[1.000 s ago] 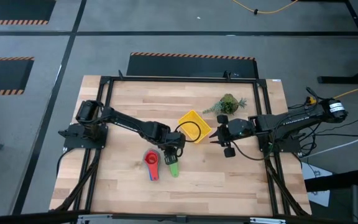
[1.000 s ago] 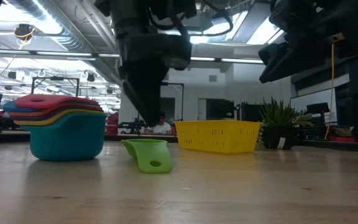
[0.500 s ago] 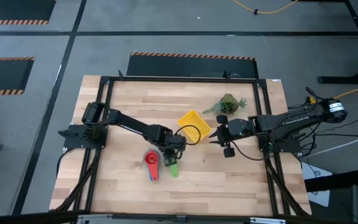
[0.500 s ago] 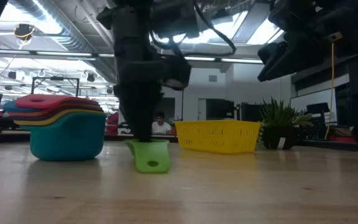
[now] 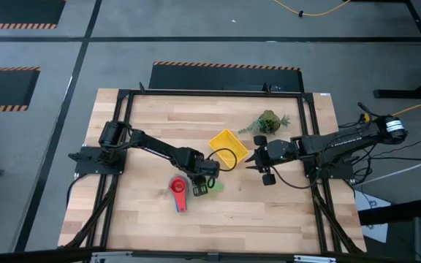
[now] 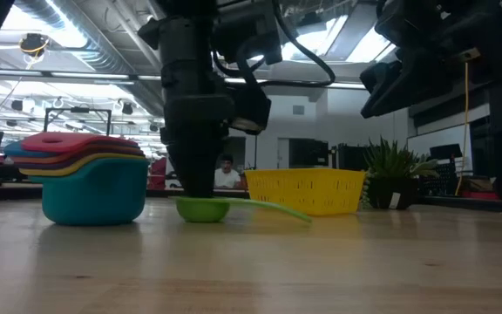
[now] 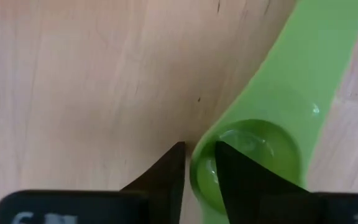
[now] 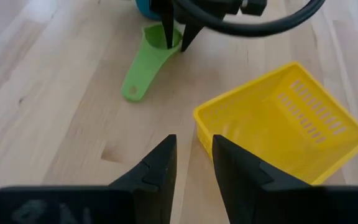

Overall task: Nest measuring cups in basket
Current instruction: Stack the green measuring cup on top of the red measuring cup

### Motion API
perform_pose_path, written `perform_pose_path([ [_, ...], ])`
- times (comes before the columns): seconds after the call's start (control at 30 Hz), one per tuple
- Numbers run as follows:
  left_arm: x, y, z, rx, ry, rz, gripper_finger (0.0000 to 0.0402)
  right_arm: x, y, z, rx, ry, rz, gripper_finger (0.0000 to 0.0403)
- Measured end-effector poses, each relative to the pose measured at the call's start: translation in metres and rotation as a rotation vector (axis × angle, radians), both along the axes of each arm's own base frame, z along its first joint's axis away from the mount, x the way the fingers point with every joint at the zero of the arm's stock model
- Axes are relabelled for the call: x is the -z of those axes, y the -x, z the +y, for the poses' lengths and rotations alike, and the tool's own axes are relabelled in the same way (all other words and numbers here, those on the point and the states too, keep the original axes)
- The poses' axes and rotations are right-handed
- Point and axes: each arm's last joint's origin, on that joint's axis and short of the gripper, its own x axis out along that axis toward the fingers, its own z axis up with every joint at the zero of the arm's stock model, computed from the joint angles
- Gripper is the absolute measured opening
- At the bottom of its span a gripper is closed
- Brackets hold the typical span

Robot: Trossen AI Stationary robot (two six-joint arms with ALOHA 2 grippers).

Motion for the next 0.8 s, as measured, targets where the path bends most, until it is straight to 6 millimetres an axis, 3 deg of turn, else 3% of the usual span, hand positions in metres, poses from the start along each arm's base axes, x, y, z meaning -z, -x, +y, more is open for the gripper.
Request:
perform_pose_path([
  [0.27, -0.002, -0.001, 0.000, -0.006, 0.012, -0.011, 0.0011, 0.000, 0.000, 0.000, 0.000, 0.000, -0.001, 0.0108],
  [0.47, -0.011, 0.001, -0.001, 0.050, 0.020, -0.020, 0.0006, 0.000, 0.000, 0.000, 0.000, 0.000, 0.000, 0.0108],
  [0.8, -0.078, 0.016, -0.002, 0.275, 0.088, -0.152, 0.0004, -0.002, -0.001, 0.000, 0.001, -0.004, -0.019, 0.0108],
])
